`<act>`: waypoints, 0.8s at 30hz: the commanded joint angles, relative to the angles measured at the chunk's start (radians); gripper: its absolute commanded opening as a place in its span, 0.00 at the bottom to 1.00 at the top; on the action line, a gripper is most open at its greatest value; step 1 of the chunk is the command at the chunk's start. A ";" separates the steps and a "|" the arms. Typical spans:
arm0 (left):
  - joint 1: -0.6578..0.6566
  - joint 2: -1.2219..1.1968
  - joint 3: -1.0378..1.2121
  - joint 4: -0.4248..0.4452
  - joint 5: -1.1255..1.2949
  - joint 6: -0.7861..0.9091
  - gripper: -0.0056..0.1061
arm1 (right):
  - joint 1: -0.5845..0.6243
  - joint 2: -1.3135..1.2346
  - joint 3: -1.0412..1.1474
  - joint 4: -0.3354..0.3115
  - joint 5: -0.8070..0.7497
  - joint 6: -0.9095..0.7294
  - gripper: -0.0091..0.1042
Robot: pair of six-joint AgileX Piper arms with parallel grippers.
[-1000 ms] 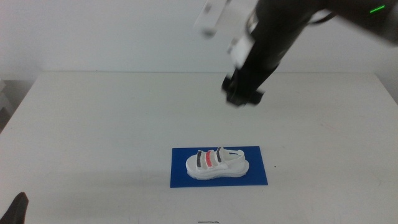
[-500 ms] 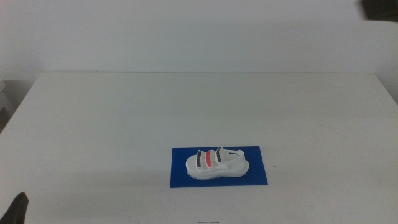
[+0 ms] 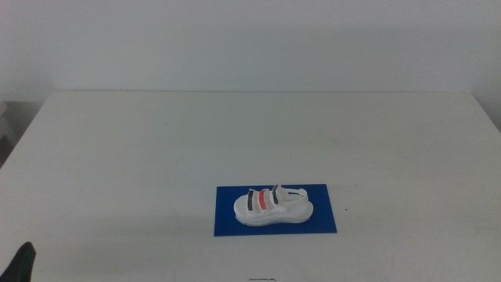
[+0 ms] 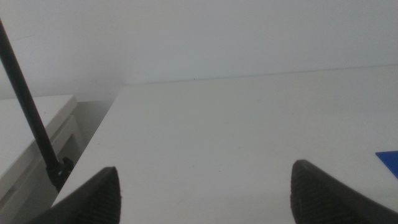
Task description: Use one arm to grab the shoe from the table and place it on the mat.
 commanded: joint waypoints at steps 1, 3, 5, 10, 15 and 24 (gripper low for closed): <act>-0.004 -0.019 -0.003 -0.009 -0.083 -0.015 0.89 | -0.008 -0.077 0.094 0.024 -0.228 -0.006 0.74; -0.004 -0.019 -0.003 -0.009 -0.083 -0.015 0.89 | -0.008 -0.146 0.199 0.015 -0.284 -0.014 0.74; -0.004 -0.019 -0.003 -0.009 -0.083 -0.015 0.89 | -0.008 -0.221 0.296 -0.003 -0.341 -0.014 0.74; -0.004 -0.019 -0.003 -0.009 -0.083 -0.015 0.89 | -0.008 -0.371 0.444 0.020 -0.460 -0.014 0.74; -0.004 -0.019 -0.003 -0.009 -0.083 -0.015 0.89 | -0.008 -0.473 0.526 0.064 -0.465 -0.042 0.74; -0.004 -0.019 -0.003 -0.009 -0.083 -0.015 0.89 | -0.008 -0.512 0.561 0.059 -0.471 -0.055 0.74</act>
